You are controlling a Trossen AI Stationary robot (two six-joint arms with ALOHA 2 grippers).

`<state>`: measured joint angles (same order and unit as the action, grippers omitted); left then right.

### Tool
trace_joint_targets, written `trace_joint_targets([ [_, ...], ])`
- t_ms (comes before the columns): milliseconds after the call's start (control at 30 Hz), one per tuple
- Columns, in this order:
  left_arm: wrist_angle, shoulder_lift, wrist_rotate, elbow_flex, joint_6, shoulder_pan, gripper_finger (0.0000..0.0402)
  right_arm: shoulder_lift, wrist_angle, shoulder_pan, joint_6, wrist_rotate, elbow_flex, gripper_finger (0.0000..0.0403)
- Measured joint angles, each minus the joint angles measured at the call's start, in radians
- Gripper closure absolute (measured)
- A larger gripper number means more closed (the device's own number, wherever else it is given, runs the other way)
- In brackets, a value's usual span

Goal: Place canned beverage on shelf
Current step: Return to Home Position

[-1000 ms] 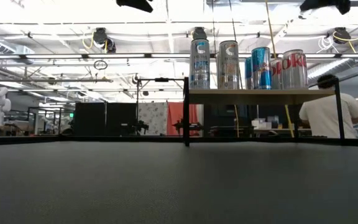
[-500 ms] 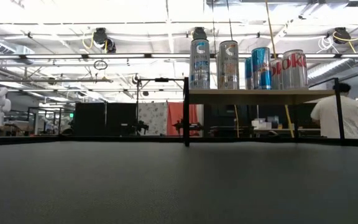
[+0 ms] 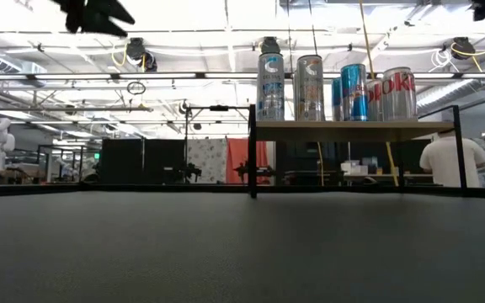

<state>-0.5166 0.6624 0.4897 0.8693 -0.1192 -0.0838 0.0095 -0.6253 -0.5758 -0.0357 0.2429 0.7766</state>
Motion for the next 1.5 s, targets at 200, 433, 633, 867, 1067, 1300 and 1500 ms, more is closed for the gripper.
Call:
trace_joint_targets([
  [200,0.148,-0.105,0.0,-0.217,-0.009,0.0,0.0109,-0.005,0.141,0.0,-0.003,0.043,-0.145,0.0403],
  [433,0.206,-0.185,0.0,-0.36,-0.015,0.0,0.0109,-0.005,0.28,0.0,0.044,0.048,-0.305,0.0403],
  [633,0.289,-0.226,0.0,-0.457,-0.031,0.0,0.0109,-0.005,0.439,0.0,0.072,0.022,-0.466,0.0403],
  [867,0.332,-0.252,0.008,-0.541,-0.007,0.0,0.0109,-0.005,0.503,0.0,0.103,-0.179,-0.554,0.0403],
  [1067,0.416,-0.254,0.009,-0.608,0.05,0.0,0.0109,-0.005,0.502,0.0,0.095,-0.284,-0.557,0.0403],
  [1300,0.6,-0.254,0.009,-0.727,0.08,0.0,0.0109,-0.005,0.459,0.0,0.06,-0.325,-0.557,0.0403],
  [1500,0.649,-0.253,0.007,-0.779,0.072,0.0,0.0109,-0.005,0.449,0.0,0.079,-0.324,-0.587,0.0403],
])
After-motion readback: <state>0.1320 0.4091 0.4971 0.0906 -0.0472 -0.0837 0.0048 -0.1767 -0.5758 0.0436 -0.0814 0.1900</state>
